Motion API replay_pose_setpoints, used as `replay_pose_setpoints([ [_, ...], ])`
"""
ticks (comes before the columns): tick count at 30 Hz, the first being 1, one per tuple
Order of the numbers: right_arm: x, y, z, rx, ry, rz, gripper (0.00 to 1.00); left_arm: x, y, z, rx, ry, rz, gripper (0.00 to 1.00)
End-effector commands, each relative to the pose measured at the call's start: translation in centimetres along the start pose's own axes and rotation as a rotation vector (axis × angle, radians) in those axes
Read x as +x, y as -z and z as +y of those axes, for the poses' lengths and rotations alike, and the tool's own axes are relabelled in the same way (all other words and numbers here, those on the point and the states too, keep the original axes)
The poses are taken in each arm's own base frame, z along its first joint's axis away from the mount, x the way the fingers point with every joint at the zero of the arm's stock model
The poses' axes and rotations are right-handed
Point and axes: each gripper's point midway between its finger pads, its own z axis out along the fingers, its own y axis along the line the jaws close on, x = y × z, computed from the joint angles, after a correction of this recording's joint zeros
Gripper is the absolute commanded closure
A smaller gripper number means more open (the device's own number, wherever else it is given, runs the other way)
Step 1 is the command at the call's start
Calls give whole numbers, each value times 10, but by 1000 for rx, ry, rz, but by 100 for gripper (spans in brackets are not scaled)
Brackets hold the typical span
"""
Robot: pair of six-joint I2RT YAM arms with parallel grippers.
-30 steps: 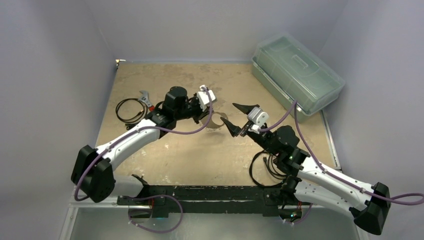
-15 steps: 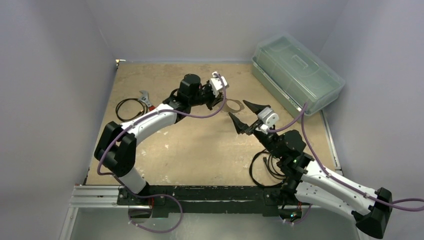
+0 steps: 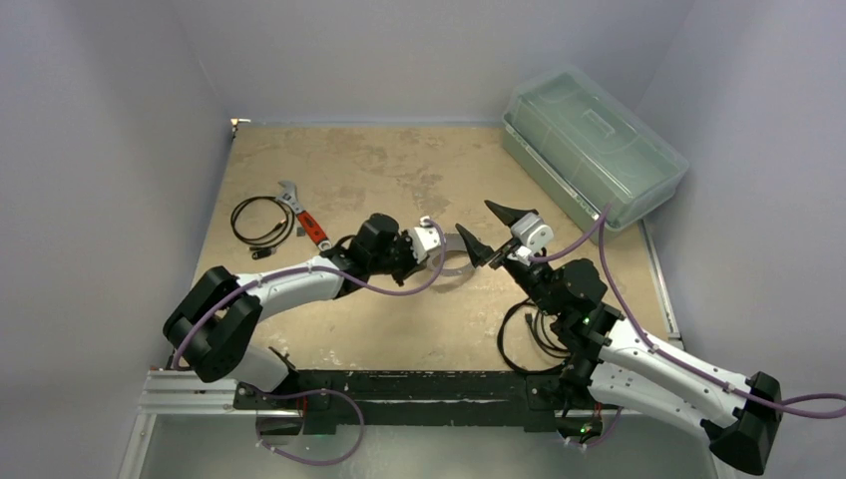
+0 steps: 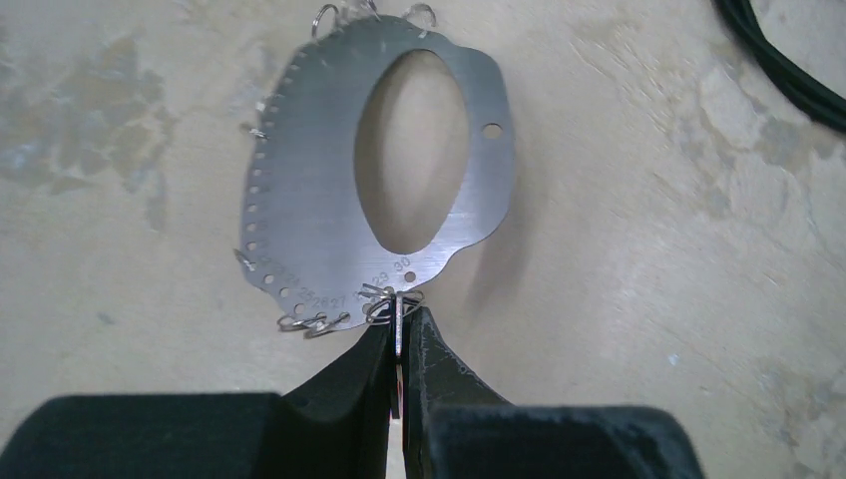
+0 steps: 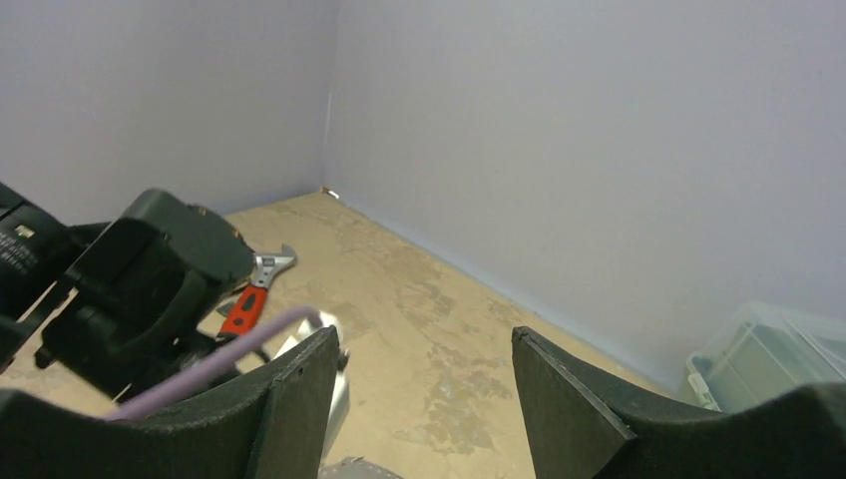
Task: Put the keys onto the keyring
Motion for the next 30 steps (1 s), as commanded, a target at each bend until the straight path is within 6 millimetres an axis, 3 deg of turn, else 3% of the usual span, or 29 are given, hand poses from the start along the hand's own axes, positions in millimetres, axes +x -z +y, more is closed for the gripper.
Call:
replay_pose_setpoints([
  [1,-10,-2,-5,23,-12,-38,32,6,-1,-6,-41,-22,41,100],
  [10,-4,-4,-3,15,-9,-17,32,34,-13,-3,-55,29,180,100],
  [23,3,-6,-3,20,4,15,32,80,14,-17,-59,173,452,95],
  [28,8,-9,-2,18,12,38,31,85,19,-38,6,281,495,70],
  [30,8,-9,-2,21,14,42,31,78,20,-41,18,309,484,48],
])
